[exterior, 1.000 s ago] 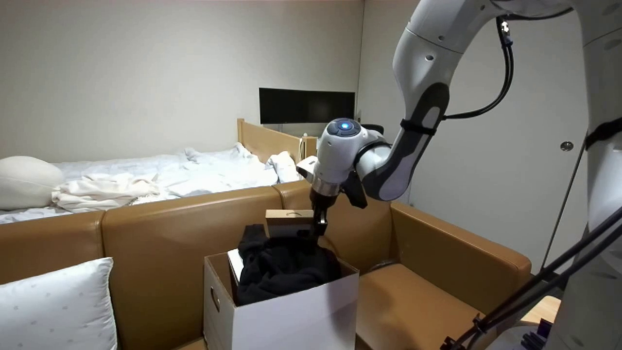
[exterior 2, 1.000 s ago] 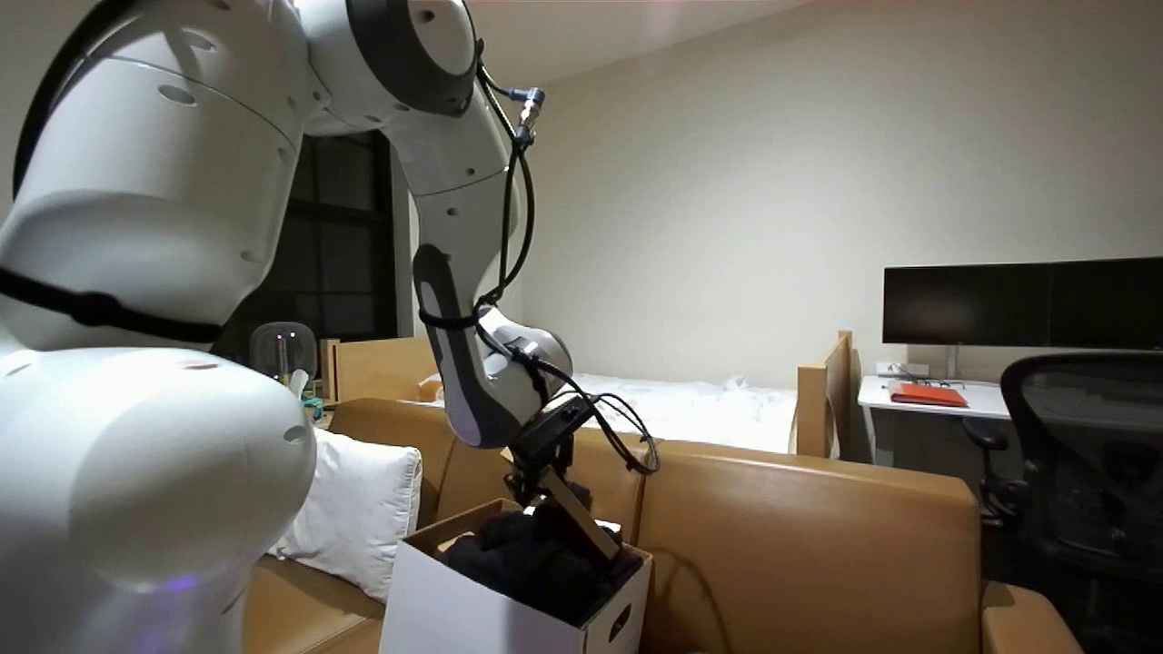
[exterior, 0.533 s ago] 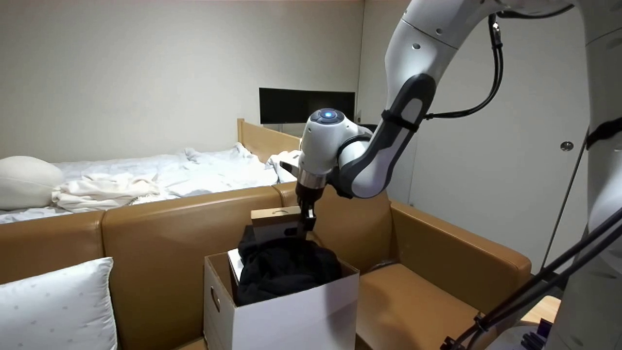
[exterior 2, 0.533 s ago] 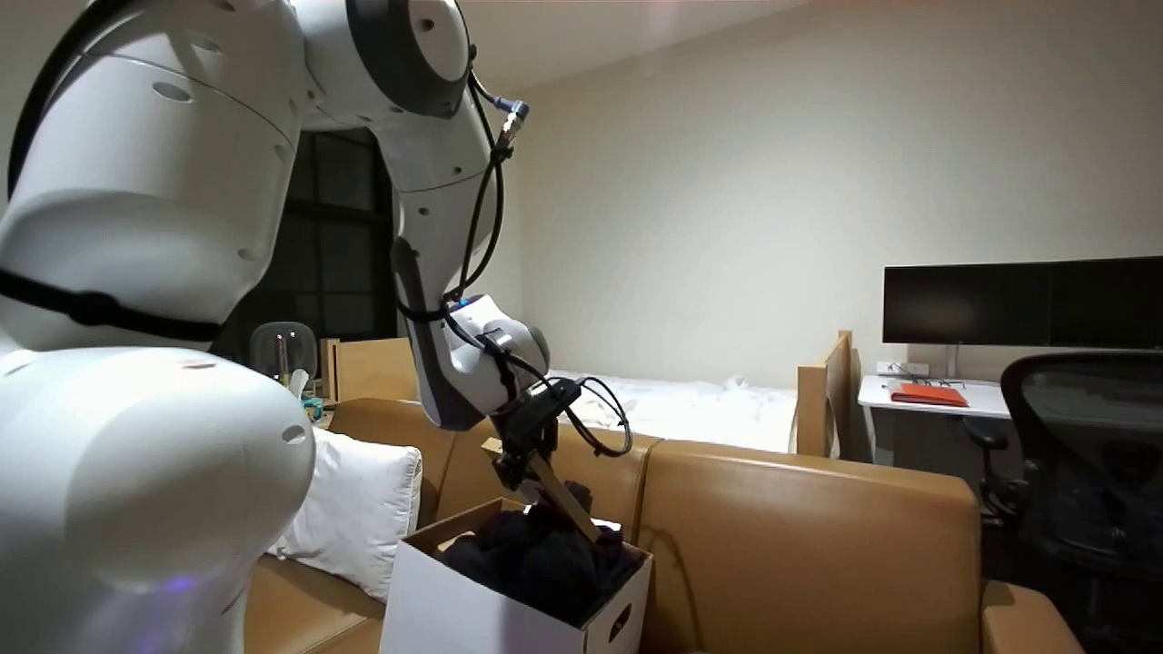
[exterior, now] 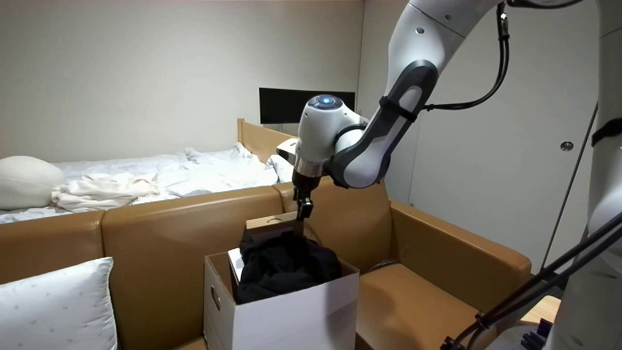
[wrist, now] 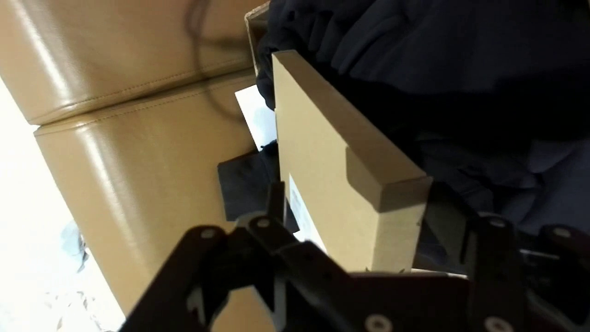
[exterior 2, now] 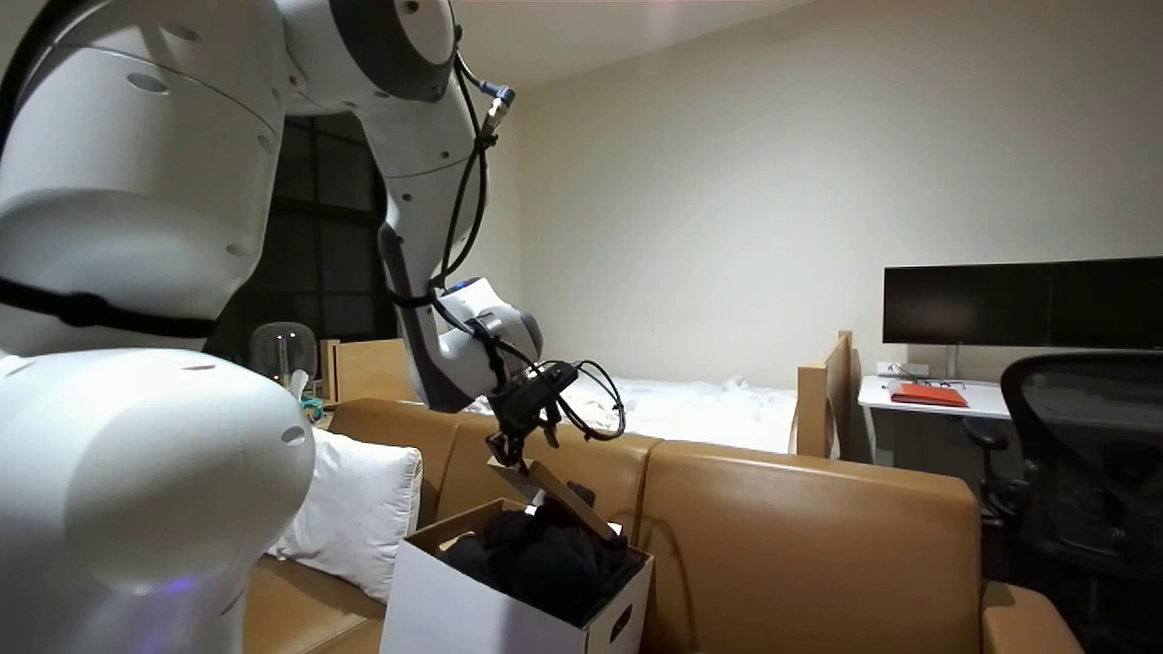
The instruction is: Put the brown object into the box
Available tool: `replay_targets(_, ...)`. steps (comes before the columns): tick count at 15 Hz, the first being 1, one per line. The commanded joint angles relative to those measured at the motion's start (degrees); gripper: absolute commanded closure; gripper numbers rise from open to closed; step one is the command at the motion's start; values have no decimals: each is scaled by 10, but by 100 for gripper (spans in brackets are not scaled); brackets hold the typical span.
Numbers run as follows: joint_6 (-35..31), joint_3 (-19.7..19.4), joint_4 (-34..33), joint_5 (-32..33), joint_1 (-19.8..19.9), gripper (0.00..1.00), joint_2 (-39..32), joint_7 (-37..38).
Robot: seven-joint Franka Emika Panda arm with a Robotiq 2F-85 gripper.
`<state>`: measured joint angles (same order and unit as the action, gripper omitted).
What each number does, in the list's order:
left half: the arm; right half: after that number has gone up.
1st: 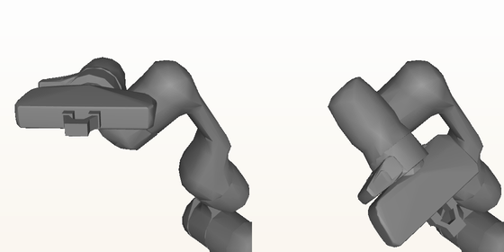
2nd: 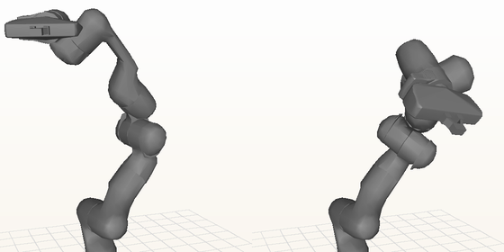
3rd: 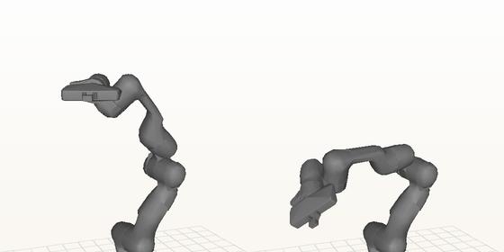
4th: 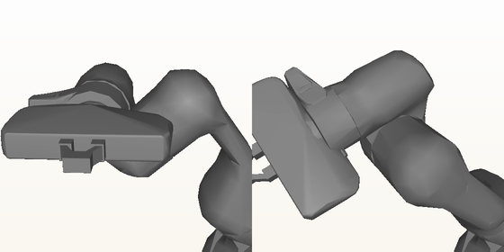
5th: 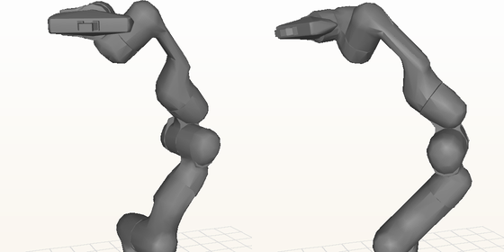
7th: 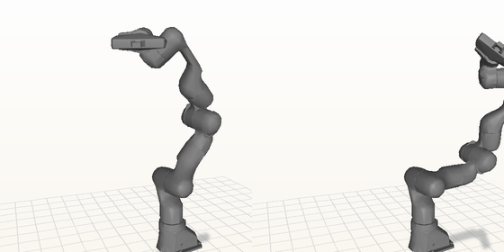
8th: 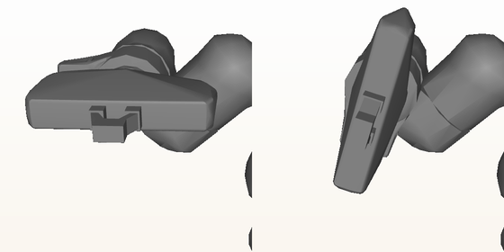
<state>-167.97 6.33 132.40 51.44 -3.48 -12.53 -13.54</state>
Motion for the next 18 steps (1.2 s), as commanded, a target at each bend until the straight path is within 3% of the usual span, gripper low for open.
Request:
replay_targets(1, 15, -7, 31, 8, 3, 0, 56, 4)
replay_targets(5, -2, -33, 30, 35, 7, 0, 83, 28)
replay_targets(12, -7, -93, 42, -32, 44, 0, 113, 15)
replay_targets(16, 4, -120, 57, -110, 84, 0, 116, -24)
replay_targets(18, -43, -124, 80, -212, 109, 0, 111, -83)
